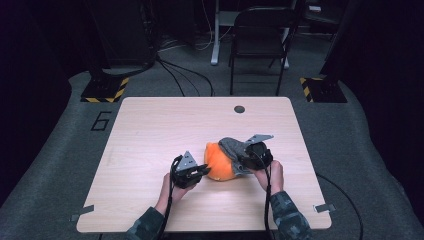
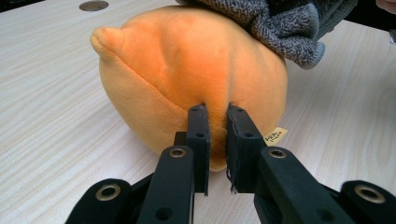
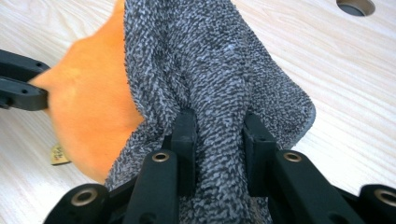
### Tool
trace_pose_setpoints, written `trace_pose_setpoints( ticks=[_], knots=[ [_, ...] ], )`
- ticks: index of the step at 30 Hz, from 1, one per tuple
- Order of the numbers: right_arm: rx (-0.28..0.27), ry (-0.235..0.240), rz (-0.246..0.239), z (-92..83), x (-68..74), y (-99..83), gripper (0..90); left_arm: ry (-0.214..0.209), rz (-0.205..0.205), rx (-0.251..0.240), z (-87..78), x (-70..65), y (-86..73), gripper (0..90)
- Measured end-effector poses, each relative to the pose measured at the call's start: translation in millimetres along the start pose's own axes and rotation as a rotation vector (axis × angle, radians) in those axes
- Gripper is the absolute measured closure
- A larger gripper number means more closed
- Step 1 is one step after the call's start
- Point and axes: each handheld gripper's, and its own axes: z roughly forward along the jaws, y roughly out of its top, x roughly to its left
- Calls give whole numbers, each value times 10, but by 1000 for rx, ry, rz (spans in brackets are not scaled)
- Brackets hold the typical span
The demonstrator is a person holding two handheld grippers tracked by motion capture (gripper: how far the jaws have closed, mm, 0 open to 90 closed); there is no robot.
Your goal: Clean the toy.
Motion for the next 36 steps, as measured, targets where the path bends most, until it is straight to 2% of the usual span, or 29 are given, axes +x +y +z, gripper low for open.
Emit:
trace_pose_setpoints(
  ticks=[3, 4, 8, 9, 11, 12, 17, 20, 23, 24, 26, 27, 30, 31, 32, 34, 36],
  knots=[
    [6, -13, 6, 6, -34, -18, 711, -1, 5, 2, 2, -7, 10, 807],
    [21, -20, 27, 10, -98, -43, 711, -4, 2, -2, 5, -6, 7, 807],
    [34, -31, 54, 28, -186, -84, 712, -6, -4, -7, 9, 1, -3, 807],
    [54, -61, 55, 53, -247, -114, 714, -6, -4, -6, 8, 3, -4, 807],
    [68, -73, 66, 63, -264, -130, 714, -2, -8, -5, 7, 4, -6, 807],
    [89, -103, 62, 70, -311, -150, 716, 2, -9, -4, 6, 6, -6, 807],
    [58, -109, 57, -24, -302, -98, 720, 3, -12, -5, 7, 17, 3, 807],
    [8, -99, 33, -145, -212, 9, 720, 9, -13, -11, 6, 28, -6, 808],
    [-50, -47, 24, -245, -10, 151, 721, 7, -21, -12, 2, 22, -12, 808],
    [-64, -30, -2, -255, 44, 181, 721, 12, -9, -10, -2, 22, -6, 808],
    [-73, -4, -35, -264, 170, 227, 720, 10, -9, -9, -3, 14, -2, 808],
    [-73, -4, -35, -264, 170, 227, 720, 17, -1, -13, 0, 7, 3, 808],
    [-86, 35, -76, -230, 381, 281, 721, 13, 2, -15, 1, -14, 14, 808],
    [-86, 35, -76, -230, 381, 281, 721, 13, 4, -18, 4, -17, 15, 808],
    [-102, 67, -84, -209, 441, 291, 721, 12, 3, -18, 2, -23, 12, 808],
    [-116, 85, -79, -200, 471, 292, 721, 12, 2, -19, 1, -26, 9, 808],
    [-133, 110, -97, -148, 551, 304, 720, 14, 3, -20, -2, -33, 4, 808]
  ],
)
